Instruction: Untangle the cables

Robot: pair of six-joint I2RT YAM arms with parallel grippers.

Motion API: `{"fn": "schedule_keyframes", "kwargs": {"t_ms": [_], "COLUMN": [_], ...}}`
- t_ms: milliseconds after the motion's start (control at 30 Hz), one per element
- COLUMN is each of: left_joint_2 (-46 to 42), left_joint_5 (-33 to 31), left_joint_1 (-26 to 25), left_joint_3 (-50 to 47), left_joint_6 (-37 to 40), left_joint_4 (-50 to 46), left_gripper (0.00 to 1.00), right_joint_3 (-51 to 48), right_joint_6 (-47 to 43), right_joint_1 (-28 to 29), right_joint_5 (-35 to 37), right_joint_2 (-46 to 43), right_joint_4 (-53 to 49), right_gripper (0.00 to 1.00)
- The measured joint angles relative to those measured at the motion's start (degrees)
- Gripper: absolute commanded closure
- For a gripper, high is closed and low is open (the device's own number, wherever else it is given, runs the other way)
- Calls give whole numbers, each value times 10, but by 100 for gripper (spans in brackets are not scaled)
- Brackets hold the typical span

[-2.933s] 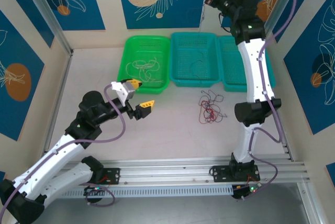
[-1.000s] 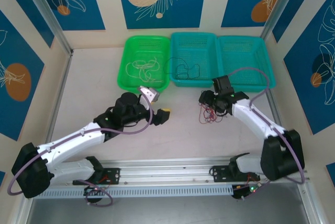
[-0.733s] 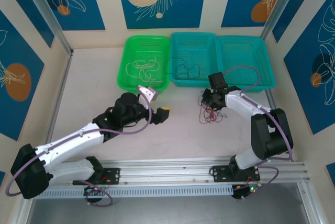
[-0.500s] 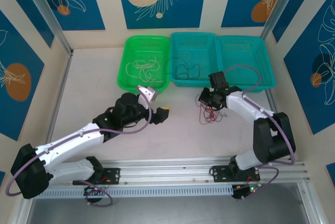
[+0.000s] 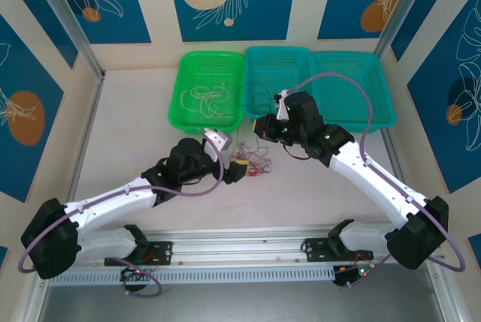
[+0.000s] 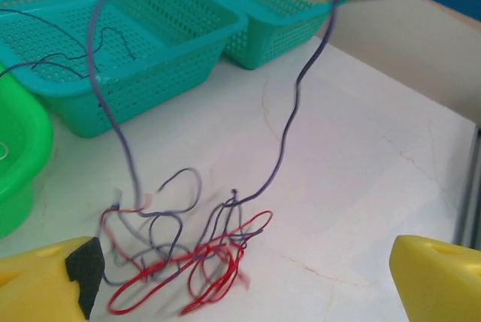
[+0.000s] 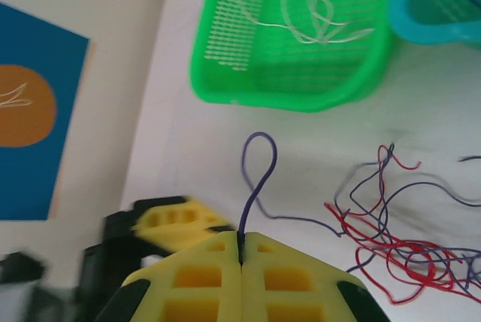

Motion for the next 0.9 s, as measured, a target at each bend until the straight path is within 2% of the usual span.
{"fn": "schedule_keyframes", "kwargs": {"t_ms": [233,367,600,733,900], "left_joint_2": [73,148,234,237,228], "left_joint_5": [-4,-49,-151,-187,-213], "left_joint_1": [0,0,3,13,27], "left_joint_3": [-3,-3,-10,-42,-93], "left_joint_6": [60,63,24,-12,-49], "left_joint_4": [63,92,139,159,174], "left_gripper": [1,4,23,24,24], "right_joint_3": [45,71,148,182,221], "right_joint_6": [-2,1,16,31,51], "right_joint_1": [34,40,37,18,-40], "right_joint_5": [-56,-71,-74,-65,-51], "right_joint_2": [6,6,6,-4,-18], "right_joint_4": [22,27,33,32,29], "right_gripper": [100,100,100,100,100]}}
